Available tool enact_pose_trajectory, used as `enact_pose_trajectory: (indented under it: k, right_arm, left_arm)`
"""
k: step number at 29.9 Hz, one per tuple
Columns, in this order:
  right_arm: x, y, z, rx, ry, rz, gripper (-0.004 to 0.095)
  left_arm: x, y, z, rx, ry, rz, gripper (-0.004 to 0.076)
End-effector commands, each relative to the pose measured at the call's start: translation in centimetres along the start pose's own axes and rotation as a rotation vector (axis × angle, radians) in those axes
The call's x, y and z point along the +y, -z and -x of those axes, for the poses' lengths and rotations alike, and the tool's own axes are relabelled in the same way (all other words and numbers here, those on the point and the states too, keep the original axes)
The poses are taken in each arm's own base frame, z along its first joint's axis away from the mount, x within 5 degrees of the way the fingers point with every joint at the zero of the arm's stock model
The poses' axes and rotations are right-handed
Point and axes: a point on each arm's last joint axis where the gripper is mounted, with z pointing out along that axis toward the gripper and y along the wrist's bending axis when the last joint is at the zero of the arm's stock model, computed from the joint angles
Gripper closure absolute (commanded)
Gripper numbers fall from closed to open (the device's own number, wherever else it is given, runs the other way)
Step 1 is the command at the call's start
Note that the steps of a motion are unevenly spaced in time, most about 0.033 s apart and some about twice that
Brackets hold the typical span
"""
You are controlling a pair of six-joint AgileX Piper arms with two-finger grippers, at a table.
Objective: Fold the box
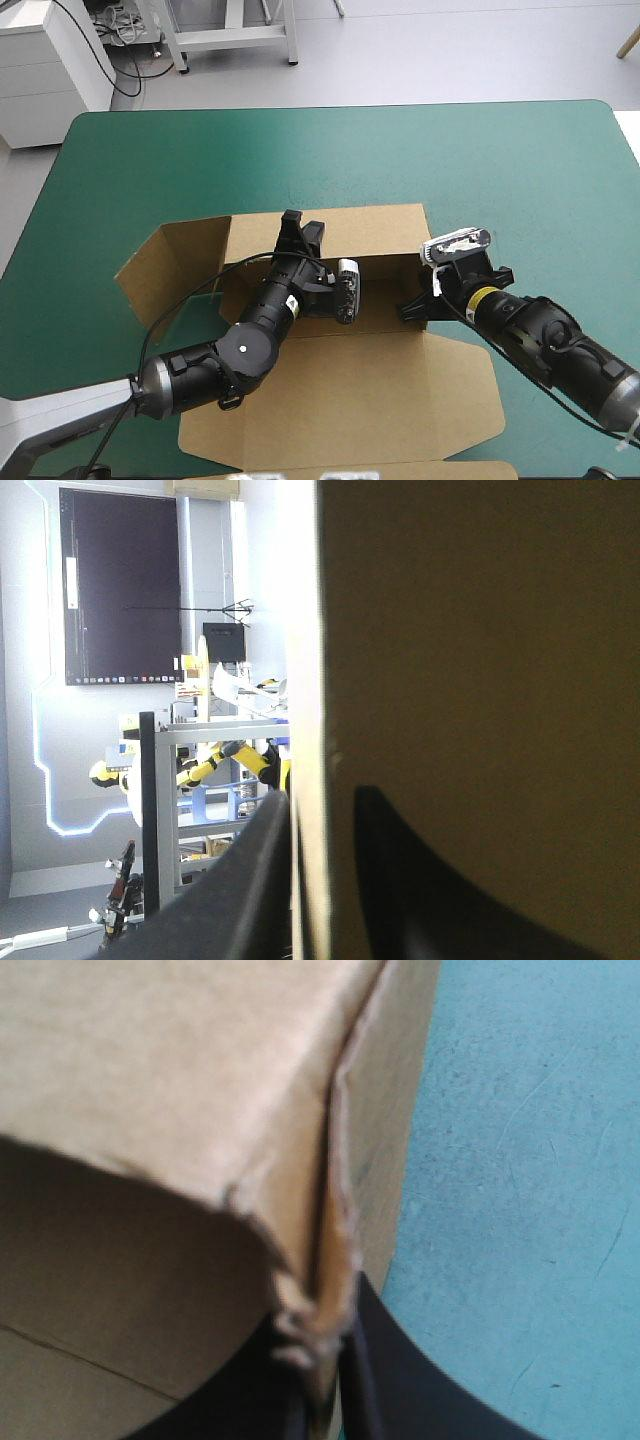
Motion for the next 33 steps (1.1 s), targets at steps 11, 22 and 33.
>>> enact_pose_trajectory:
  k: [11, 22, 33]
  right_arm:
    - [-0.4, -0.6, 2.9, -0.141, -0.011, 0.007, 0.0914]
    - [-5.7, -2.8, 7.7, -0.189, -0.057, -0.168, 0.0914]
    - [-6.4, -5.7, 9.3, -0.162, -0.057, -0.176, 0.0914]
  left_arm:
    - [1.8, 1.4, 0.7, -0.014, 0.017, 0.089, 0.0244]
    - [1.4, 2.9, 2.5, -0.044, -0.008, 0.111, 0.0250]
    - [1.3, 2.8, 2.4, -0.038, 0.003, 0.102, 0.0629]
